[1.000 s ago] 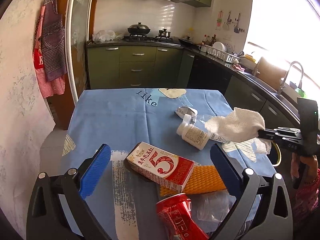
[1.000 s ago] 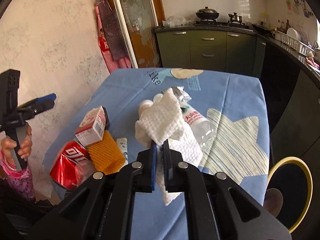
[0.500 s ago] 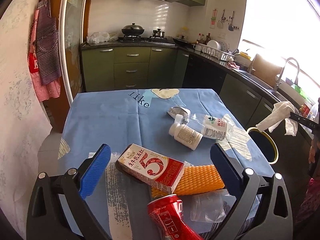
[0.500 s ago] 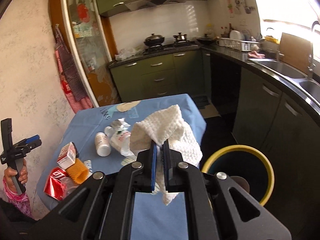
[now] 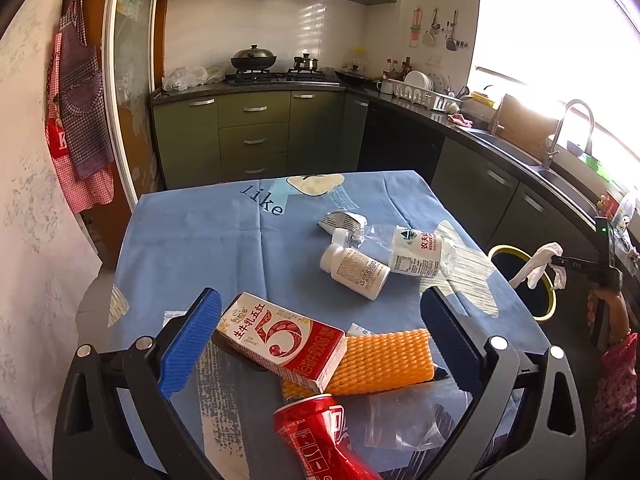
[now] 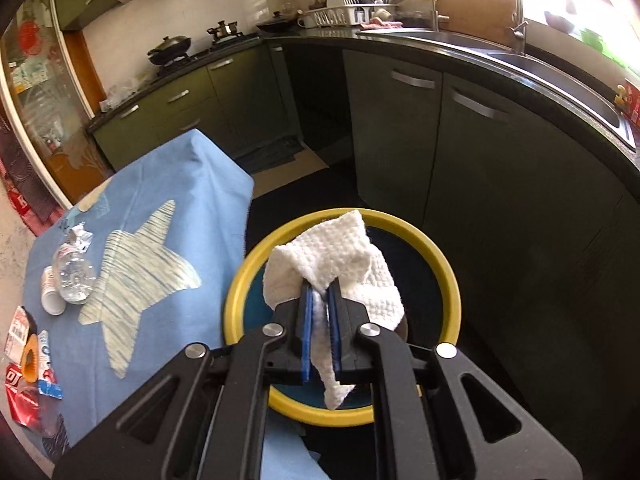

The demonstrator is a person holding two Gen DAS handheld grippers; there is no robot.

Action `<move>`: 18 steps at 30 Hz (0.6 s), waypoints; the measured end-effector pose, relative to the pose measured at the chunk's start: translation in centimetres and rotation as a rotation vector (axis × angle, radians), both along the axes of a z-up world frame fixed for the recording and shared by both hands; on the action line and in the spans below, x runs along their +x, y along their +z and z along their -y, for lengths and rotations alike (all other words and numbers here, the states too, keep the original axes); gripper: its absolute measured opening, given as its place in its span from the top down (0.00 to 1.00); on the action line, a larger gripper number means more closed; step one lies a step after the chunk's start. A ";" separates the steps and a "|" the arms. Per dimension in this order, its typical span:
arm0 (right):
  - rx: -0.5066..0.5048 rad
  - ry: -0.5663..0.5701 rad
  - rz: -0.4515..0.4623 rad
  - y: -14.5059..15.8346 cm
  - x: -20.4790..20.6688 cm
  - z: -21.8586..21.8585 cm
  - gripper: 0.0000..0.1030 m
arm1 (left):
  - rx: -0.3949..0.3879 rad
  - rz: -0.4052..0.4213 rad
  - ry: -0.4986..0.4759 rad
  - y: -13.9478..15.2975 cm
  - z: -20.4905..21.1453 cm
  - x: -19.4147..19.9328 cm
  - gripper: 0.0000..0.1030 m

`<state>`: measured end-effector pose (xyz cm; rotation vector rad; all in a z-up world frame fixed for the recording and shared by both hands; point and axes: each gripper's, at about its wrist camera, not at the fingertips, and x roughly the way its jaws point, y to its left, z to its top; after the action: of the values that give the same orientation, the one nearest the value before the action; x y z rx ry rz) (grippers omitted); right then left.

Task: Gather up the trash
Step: 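Lift the white towel with the right gripper and drop it into the bin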

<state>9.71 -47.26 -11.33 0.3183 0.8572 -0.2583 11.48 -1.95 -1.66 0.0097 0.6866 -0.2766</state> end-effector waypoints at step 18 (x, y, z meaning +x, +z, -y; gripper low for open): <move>0.009 0.030 0.026 -0.1 -2.0 -3.2 0.49 | -0.006 -0.057 -0.027 -2.2 -1.4 1.2 0.05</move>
<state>7.74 -44.05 -11.45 0.3165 0.8375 -0.2223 12.67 -0.54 -3.85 0.0049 0.7426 -0.3058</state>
